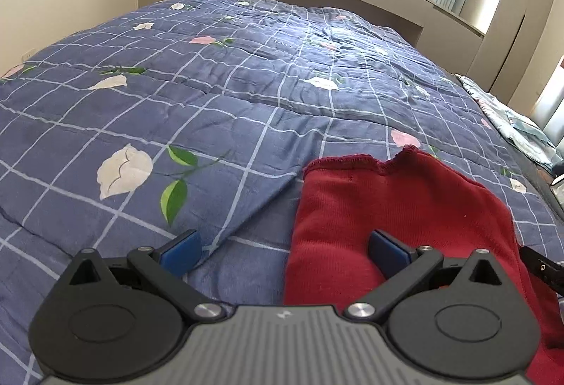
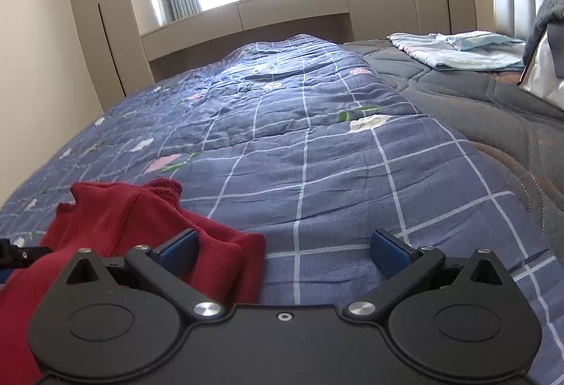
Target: Fold small clothes
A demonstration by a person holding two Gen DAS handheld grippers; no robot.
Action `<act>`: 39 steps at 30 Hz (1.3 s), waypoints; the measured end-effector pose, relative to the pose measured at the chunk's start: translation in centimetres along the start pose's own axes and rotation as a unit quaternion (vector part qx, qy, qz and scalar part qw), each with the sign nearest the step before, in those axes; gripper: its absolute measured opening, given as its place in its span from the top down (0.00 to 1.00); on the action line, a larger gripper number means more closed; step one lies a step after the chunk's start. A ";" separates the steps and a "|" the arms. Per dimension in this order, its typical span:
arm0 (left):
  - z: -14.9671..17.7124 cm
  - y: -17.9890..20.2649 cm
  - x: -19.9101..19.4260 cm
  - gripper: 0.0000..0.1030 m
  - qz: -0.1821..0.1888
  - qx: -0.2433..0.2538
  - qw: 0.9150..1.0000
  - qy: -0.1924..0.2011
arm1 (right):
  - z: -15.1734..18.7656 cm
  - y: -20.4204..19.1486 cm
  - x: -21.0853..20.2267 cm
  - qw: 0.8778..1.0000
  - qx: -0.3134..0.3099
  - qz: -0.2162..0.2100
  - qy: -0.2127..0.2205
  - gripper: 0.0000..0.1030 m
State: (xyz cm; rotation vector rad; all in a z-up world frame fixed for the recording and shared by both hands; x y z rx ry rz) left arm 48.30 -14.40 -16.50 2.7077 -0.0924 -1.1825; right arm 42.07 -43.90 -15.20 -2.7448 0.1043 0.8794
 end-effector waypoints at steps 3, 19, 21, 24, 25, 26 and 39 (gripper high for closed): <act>0.0 0.0 0.0 0.00 0.000 -0.001 1.000 0.000 | 0.0 0.1 -0.2 1.000 0.002 -0.001 0.005 0.00; 2.7 0.2 -9.6 0.00 0.090 0.049 0.995 0.015 | 6.0 -3.0 -12.5 0.992 -0.109 0.033 0.060 0.00; 4.5 0.3 -9.6 0.01 0.058 0.077 0.995 0.000 | 6.3 -2.5 -12.8 0.994 -0.088 0.030 0.061 0.00; 6.4 0.1 -10.4 0.01 0.037 0.067 0.997 -0.003 | 6.5 -1.9 -12.3 0.996 -0.072 0.022 0.048 0.00; 6.8 -0.1 -10.7 0.01 0.036 0.058 0.998 -0.004 | 6.7 -1.8 -12.0 0.997 -0.067 0.017 0.042 0.00; 7.3 -0.2 -10.9 0.01 0.033 0.051 0.998 -0.010 | 6.7 -1.6 -11.7 0.998 -0.059 0.012 0.037 0.00; 9.8 -0.2 -13.9 0.01 0.000 0.038 0.997 -0.066 | 7.2 -1.7 -11.7 0.997 -0.057 0.018 0.038 0.00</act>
Point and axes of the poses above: each gripper's, at about its wrist camera, not at the fingertips, and x roughly the way its jaws point, y to its right, z to its underside, the point moved 8 cm from there along x, roughly the way its jaws point, and after that the axes turned 3 degrees about -z, right-handed, at the moved point
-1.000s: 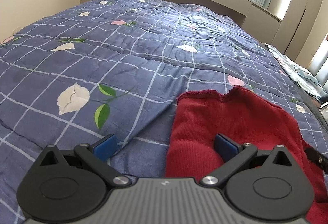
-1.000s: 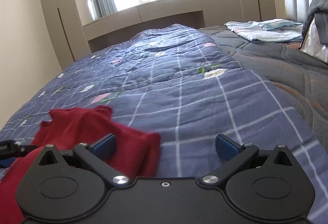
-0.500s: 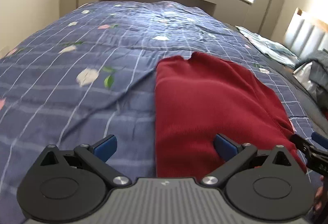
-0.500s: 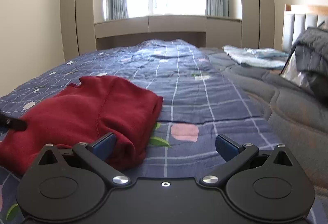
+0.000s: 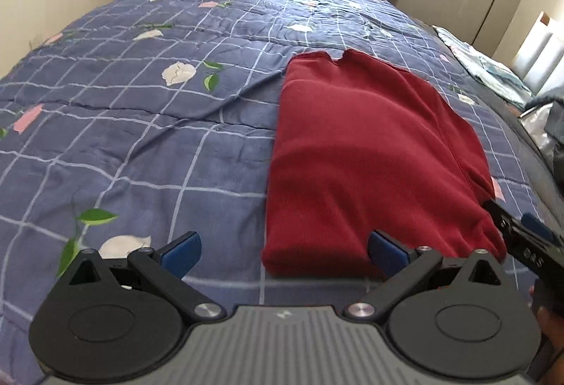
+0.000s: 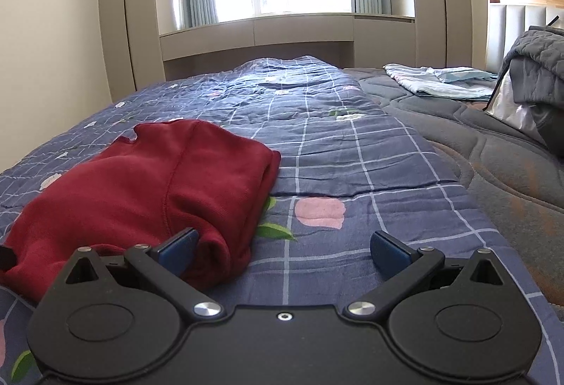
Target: Fold small clothes
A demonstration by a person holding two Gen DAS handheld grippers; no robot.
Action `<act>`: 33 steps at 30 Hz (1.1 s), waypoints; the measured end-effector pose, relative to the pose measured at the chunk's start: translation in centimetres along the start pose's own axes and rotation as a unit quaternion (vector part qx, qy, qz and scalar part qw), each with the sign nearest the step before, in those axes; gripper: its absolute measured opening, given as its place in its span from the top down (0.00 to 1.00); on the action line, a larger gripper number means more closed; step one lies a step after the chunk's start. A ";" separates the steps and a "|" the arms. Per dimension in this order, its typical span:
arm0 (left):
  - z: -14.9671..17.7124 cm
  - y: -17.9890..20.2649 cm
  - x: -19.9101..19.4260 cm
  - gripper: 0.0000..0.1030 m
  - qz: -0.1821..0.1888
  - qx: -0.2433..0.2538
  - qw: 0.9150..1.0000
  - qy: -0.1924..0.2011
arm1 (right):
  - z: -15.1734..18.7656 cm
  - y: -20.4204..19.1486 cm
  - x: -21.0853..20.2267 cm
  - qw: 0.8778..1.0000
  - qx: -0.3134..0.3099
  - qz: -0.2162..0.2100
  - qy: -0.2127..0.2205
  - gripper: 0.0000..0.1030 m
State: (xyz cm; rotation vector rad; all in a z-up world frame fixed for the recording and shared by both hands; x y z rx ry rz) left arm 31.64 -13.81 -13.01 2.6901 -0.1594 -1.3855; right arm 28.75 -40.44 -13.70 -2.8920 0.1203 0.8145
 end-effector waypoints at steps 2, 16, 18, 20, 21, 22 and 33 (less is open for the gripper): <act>0.2 0.2 -0.7 0.00 -0.003 0.007 1.000 0.002 | 0.0 -0.1 0.0 1.000 -0.003 0.002 0.000 0.01; 1.4 1.3 -2.3 0.00 -0.001 0.013 1.000 -0.009 | 0.0 -0.3 -0.4 1.000 -0.013 0.008 0.009 0.00; 0.3 1.7 -2.3 0.00 0.016 0.005 1.000 0.003 | 0.0 -0.3 -0.4 1.000 -0.012 0.008 0.009 0.01; -0.8 2.1 -2.3 0.00 0.022 0.009 1.000 0.020 | 0.0 -0.3 -0.4 1.000 -0.010 0.007 0.008 0.00; -1.5 2.3 -2.2 0.00 0.024 0.015 0.999 0.031 | 0.0 -0.3 -0.4 1.000 -0.010 0.007 0.008 0.00; -2.1 2.3 -2.1 0.00 0.025 0.020 0.999 0.039 | 0.0 -0.3 -0.4 1.000 -0.009 0.006 0.008 0.00; -7.6 0.6 3.1 0.00 -0.001 0.076 0.997 0.034 | 0.1 1.3 0.4 0.997 0.056 -0.050 -0.017 0.00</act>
Point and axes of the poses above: each gripper's, at about its wrist camera, not at the fingertips, and x roughly the way its jaws point, y to its right, z to its underside, the point moved 8 cm from there along x, roughly the way its jaws point, and after that the axes turned 3 degrees about -z, right-handed, at the moved point
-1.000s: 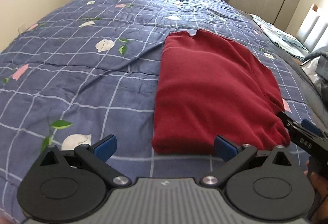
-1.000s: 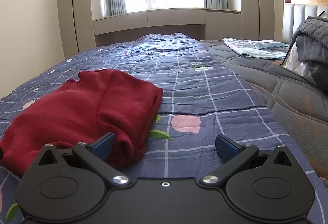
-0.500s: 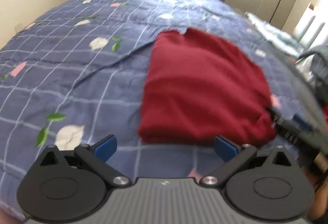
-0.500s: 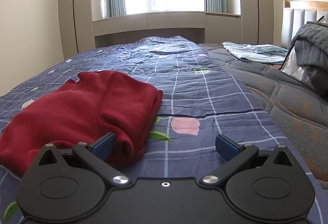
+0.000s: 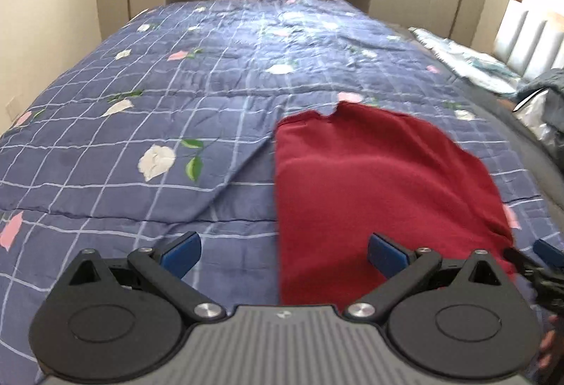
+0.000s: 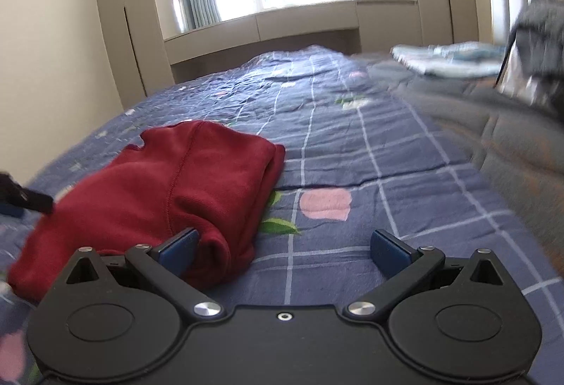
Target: Fold small clothes
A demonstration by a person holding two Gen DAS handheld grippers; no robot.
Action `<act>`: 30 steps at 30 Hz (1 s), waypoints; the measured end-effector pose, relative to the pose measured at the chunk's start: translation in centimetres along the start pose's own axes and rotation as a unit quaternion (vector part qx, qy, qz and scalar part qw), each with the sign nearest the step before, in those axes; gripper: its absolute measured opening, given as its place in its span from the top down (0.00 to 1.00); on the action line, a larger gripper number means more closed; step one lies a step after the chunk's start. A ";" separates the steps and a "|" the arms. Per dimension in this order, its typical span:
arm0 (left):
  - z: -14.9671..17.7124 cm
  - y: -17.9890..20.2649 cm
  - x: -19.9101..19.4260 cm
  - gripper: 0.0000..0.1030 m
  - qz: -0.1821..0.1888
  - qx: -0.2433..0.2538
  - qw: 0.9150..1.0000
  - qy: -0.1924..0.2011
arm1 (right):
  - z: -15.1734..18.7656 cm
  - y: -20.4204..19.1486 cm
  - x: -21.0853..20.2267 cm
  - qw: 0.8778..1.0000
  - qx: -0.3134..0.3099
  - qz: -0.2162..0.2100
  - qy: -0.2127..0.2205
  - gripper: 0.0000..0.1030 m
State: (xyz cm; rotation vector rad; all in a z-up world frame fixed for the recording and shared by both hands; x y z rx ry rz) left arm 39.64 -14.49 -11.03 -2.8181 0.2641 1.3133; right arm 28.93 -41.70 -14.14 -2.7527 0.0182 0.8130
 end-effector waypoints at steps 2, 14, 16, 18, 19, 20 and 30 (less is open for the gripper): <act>-0.2 -0.1 0.2 0.00 0.003 0.002 1.000 0.003 | -0.2 0.3 -0.1 1.000 0.016 -0.015 -0.001 0.00; -1.7 -0.2 2.1 0.00 0.037 0.009 0.999 0.003 | -5.0 -0.6 1.7 0.992 0.042 -0.116 -0.029 0.00; -2.0 0.1 2.5 0.00 0.038 0.023 0.999 0.004 | -5.4 -0.6 3.1 0.991 0.050 -0.116 -0.043 0.00; -2.2 0.4 2.9 0.00 0.040 0.035 0.999 0.008 | -5.2 -0.4 4.7 0.990 0.058 -0.111 -0.061 0.00; -2.4 0.5 3.1 0.00 0.041 0.039 0.998 0.009 | -5.1 -0.2 5.3 0.990 0.062 -0.102 -0.068 0.00; -2.4 0.7 3.2 0.00 0.042 0.042 0.998 0.010 | -4.9 0.0 6.0 0.991 0.069 -0.090 -0.073 0.00; -1.9 0.6 5.2 0.00 0.068 0.042 0.997 -0.007 | -4.2 0.2 6.8 0.991 0.090 -0.081 -0.060 0.00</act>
Point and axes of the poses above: each gripper's, at about its wrist camera, not at the fingertips, and x roughly the way its jaws point, y to its right, z to its underside, the point moved 8 cm from there along x, roughly the way its jaws point, and after that the axes turned 3 degrees about -z, right-handed, at the moved point
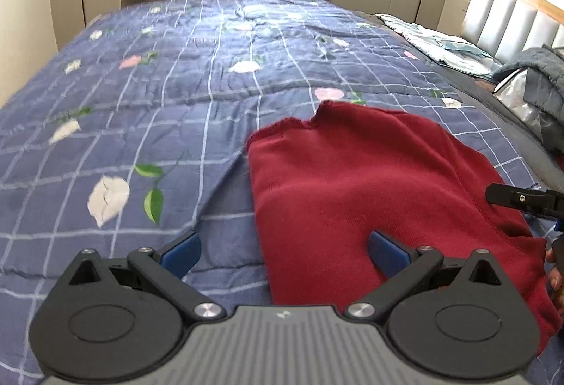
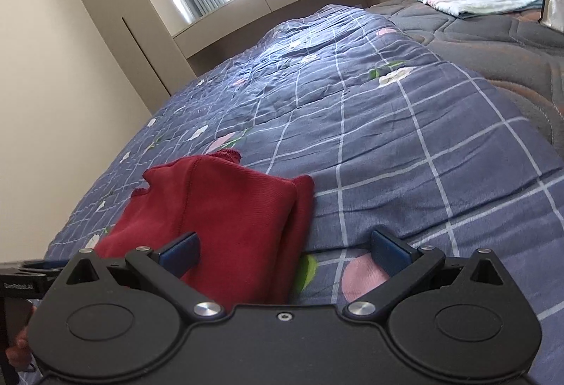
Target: Fold small clothes
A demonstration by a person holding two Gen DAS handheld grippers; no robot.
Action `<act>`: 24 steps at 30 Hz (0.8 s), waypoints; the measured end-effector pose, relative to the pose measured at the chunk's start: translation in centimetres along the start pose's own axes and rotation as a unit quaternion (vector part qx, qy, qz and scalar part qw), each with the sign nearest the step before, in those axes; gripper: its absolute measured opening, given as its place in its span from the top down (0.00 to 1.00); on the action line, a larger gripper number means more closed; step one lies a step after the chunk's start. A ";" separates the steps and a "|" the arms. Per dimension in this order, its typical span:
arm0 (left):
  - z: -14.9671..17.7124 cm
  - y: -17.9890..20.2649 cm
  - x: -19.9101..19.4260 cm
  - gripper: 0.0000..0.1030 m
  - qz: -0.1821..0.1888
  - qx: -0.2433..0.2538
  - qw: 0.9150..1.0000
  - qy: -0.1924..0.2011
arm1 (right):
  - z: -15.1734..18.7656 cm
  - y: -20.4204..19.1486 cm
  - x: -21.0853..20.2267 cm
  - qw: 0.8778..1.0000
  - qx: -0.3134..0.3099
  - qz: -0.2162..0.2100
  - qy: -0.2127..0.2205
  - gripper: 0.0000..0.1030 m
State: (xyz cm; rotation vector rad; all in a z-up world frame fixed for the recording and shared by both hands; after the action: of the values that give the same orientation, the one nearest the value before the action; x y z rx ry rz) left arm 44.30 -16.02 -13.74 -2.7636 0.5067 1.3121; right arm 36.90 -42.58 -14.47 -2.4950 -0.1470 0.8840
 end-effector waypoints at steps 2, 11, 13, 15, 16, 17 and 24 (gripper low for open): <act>0.4 -0.6 0.3 0.00 0.016 -0.025 1.000 -0.006 | -0.1 -0.1 0.0 1.000 0.006 -0.002 0.000 0.01; 1.3 -2.3 0.7 0.01 0.058 -0.115 0.989 -0.078 | 0.6 -1.0 -1.0 1.000 0.022 0.004 0.010 0.18; 1.4 -2.3 0.7 0.01 0.057 -0.113 0.989 -0.080 | 0.8 -1.2 -1.1 1.000 0.027 -0.002 0.008 0.24; 1.5 -2.4 0.6 0.01 0.054 -0.113 0.989 -0.083 | 0.8 -1.1 -1.2 0.999 0.035 -0.003 0.008 0.30; 1.4 -2.3 0.5 0.01 0.050 -0.112 0.989 -0.084 | 0.8 -1.1 -1.2 0.999 0.041 -0.003 0.008 0.32; 1.4 -2.2 0.3 0.01 0.045 -0.107 0.990 -0.083 | 0.8 -1.0 -1.3 0.999 0.047 -0.002 0.009 0.34; 0.9 -1.7 0.1 0.00 0.036 -0.075 0.993 -0.081 | 1.2 -1.1 -1.5 0.999 0.044 0.010 0.014 0.38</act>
State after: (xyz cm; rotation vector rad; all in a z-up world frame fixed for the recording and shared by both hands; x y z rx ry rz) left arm 44.18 -14.27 -14.54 -2.7447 0.5225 1.6374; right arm 35.06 -41.53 -13.94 -2.4301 -0.0730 0.8451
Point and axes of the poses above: each gripper's, at about its wrist camera, not at the fingertips, and x roughly the way its jaws point, y to its right, z to its underside, the point moved 8 cm from there along x, roughly the way its jaws point, and after that the axes turned 3 degrees about -z, right-handed, at the moved point
